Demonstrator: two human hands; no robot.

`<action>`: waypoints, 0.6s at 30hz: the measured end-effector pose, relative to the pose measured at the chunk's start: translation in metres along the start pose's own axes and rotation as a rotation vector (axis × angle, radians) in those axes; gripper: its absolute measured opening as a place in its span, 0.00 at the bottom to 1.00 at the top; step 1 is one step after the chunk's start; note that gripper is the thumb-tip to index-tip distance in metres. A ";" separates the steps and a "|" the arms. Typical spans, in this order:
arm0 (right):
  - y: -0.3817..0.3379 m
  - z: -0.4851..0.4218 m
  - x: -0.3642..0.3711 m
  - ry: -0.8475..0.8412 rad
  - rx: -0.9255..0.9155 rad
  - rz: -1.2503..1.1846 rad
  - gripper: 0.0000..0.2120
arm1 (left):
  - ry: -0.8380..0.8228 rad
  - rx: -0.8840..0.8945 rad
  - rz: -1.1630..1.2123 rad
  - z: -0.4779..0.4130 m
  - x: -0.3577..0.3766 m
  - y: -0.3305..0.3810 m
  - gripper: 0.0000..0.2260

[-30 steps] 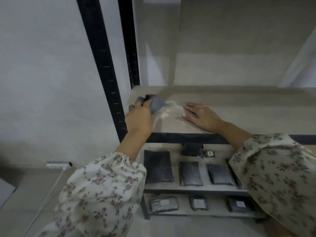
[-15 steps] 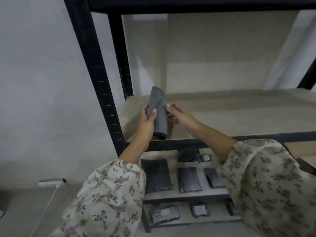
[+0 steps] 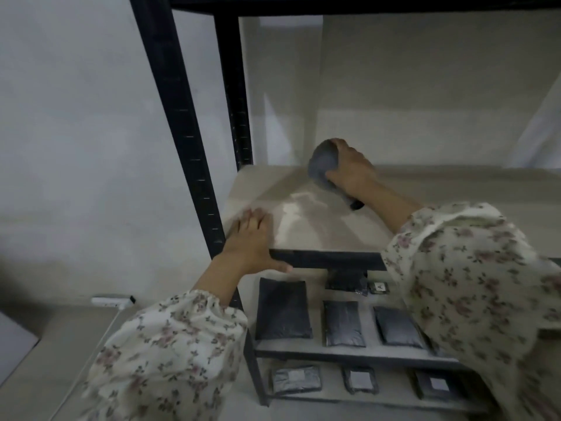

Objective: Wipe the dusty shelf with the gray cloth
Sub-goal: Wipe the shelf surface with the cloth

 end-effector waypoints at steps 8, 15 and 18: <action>0.006 -0.005 0.047 -0.255 0.020 0.191 0.27 | 0.049 -0.007 0.011 -0.011 0.004 -0.004 0.57; 0.012 -0.024 0.052 -0.246 -0.068 0.102 0.25 | 0.102 -0.010 0.015 -0.010 0.006 -0.006 0.56; 0.004 -0.010 0.058 -0.219 -0.145 0.107 0.22 | 0.124 -0.001 0.015 -0.008 0.006 -0.005 0.56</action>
Point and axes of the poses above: each hand's wrist, its own z-axis away from the middle knuckle, its own x-axis out of the palm, y = z × x, the point moved 3 cm from there along -z, towards the middle knuckle, and after that the axes turned 6 degrees about -y, right-handed, at the moved point
